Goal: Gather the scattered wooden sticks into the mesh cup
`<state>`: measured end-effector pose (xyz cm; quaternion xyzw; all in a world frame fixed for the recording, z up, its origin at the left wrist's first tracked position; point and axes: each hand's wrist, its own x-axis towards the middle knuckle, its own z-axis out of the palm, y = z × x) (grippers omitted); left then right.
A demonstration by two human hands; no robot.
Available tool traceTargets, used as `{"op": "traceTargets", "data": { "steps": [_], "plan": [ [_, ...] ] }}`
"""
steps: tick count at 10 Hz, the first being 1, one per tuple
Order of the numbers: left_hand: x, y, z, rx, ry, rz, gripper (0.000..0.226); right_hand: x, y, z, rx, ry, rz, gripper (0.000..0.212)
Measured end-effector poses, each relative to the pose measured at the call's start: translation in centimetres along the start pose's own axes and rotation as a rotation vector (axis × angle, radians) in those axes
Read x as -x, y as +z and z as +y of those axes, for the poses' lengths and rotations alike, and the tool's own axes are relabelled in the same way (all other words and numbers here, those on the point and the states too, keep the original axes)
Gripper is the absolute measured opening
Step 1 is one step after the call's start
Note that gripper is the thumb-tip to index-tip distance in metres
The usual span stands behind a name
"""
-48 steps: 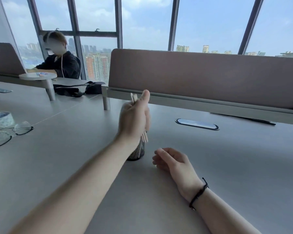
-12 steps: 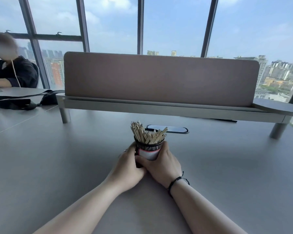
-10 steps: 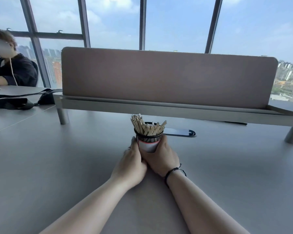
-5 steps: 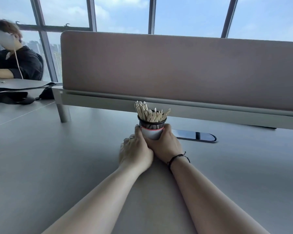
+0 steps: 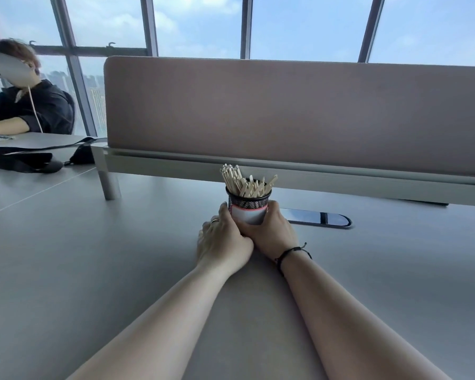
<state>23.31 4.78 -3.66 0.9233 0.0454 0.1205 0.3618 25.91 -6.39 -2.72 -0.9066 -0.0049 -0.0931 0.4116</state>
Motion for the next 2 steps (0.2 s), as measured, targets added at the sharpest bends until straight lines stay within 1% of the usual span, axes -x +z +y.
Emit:
{"op": "traceTargets", "data": {
  "steps": [1, 2],
  "plan": [
    [0.9, -0.4, 0.2, -0.002, -0.021, -0.002, 0.084, 1.2, -0.7, 0.1, 0.011, 0.024, -0.007, 0.096],
    [2.1, -1.0, 0.6, 0.02, -0.025, 0.037, 0.078, 3.4, -1.7, 0.9, 0.048, 0.017, 0.009, 0.107]
  ]
}}
